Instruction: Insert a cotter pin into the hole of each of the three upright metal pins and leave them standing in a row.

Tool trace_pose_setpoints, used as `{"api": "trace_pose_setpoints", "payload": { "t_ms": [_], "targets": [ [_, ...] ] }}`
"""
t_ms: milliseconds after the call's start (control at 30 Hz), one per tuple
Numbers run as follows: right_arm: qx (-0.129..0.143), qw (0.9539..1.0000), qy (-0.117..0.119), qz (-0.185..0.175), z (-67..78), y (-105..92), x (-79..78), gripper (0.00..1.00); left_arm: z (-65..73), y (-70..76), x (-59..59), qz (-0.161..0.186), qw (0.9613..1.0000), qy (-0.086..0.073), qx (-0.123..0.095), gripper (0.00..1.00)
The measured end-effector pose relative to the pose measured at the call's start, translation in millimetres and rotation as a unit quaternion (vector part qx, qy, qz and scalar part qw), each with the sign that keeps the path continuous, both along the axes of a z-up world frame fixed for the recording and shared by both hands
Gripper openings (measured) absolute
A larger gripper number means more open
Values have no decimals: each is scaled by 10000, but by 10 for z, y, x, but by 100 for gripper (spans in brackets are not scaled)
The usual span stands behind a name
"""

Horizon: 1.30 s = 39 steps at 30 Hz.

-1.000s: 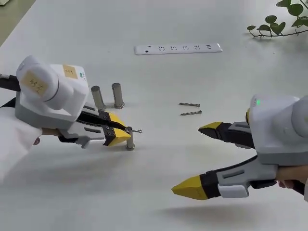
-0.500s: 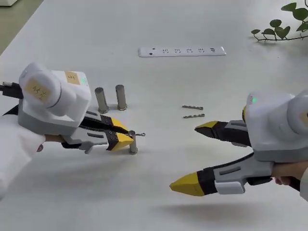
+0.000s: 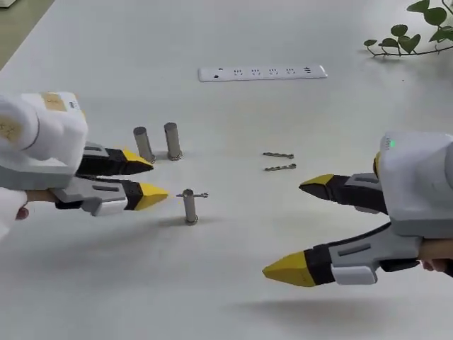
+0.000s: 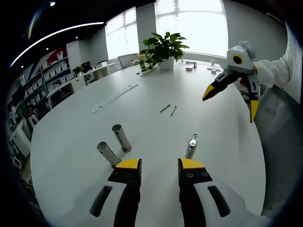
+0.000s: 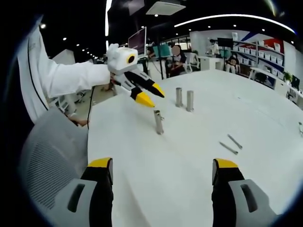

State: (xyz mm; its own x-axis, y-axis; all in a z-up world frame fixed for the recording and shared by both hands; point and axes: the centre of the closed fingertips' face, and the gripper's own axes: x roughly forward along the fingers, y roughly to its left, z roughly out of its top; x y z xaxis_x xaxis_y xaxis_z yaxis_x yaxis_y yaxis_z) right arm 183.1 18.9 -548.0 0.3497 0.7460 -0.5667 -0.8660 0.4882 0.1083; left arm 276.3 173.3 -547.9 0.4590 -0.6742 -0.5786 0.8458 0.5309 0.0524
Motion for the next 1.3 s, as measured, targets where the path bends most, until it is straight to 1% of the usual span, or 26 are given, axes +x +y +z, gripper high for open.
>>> {"api": "trace_pose_setpoints", "payload": {
  "t_ms": [33,100,133,200,233,300,333,400,467,533,633,667,700,767,900,1000,1033,1067,1100,1167,1300],
  "targets": [
    [-6,10000,-8,-37,9,-24,-7,84,18,54,78,191,9998,-74,-72,30],
    [-5,10000,-10,-85,20,-52,-15,84,61,107,190,461,9984,-158,-286,35],
    [-7,9999,-10,-118,24,-70,-21,84,96,151,283,695,9963,-230,-441,38],
    [-42,9999,1,-163,20,-109,-47,84,123,238,418,988,9930,-309,-577,39],
    [-61,9998,7,-181,17,-126,-61,84,137,264,467,1081,9915,-339,-642,38],
    [-86,9997,23,-243,10,-170,-86,84,161,294,538,1161,9898,-324,-756,38],
    [-86,9995,27,-289,10,-193,-98,84,187,307,576,1179,9892,-414,-763,39],
    [-53,9991,18,-408,17,-231,-99,84,191,309,625,1227,9880,-432,-827,39],
    [-59,9988,29,-490,22,-262,-101,84,151,299,653,1228,9882,-407,-815,39],
    [-71,9984,14,-554,35,-290,-112,84,64,297,678,1218,9894,-358,-704,39],
    [-69,9979,11,-645,48,-319,-134,84,-26,271,705,1202,9898,-256,-719,38],
    [-76,9975,15,-702,47,-334,-137,84,-64,265,722,1208,9901,-236,-682,38],
    [-75,9973,18,-724,46,-342,-147,84,-83,264,735,1220,9901,-218,-665,38],
    [-72,9969,44,-779,38,-352,-163,84,-104,242,757,1213,9900,-185,-701,37],
    [-114,9965,94,-817,14,-368,-199,84,-146,239,825,1274,9891,-172,-717,34],
    [-121,9961,141,-857,2,-377,-213,83,-170,247,859,1342,9881,-157,-738,30],
    [-123,9959,160,-878,-1,-382,-219,83,-189,261,874,1360,9884,-195,-646,29],
    [-125,9960,185,-871,-4,-382,-224,82,-209,294,889,1349,9894,-284,-460,27],
    [-119,9959,203,-876,-7,-385,-233,81,-220,296,904,1394,9888,-288,-450,26],
    [-105,9956,219,-909,-10,-390,-229,81,-220,281,909,1394,9884,-225,-566,24],
    [-109,9951,244,-954,-17,-407,-224,81,-227,270,945,1405,9881,-235,-585,21]
  ]
}}
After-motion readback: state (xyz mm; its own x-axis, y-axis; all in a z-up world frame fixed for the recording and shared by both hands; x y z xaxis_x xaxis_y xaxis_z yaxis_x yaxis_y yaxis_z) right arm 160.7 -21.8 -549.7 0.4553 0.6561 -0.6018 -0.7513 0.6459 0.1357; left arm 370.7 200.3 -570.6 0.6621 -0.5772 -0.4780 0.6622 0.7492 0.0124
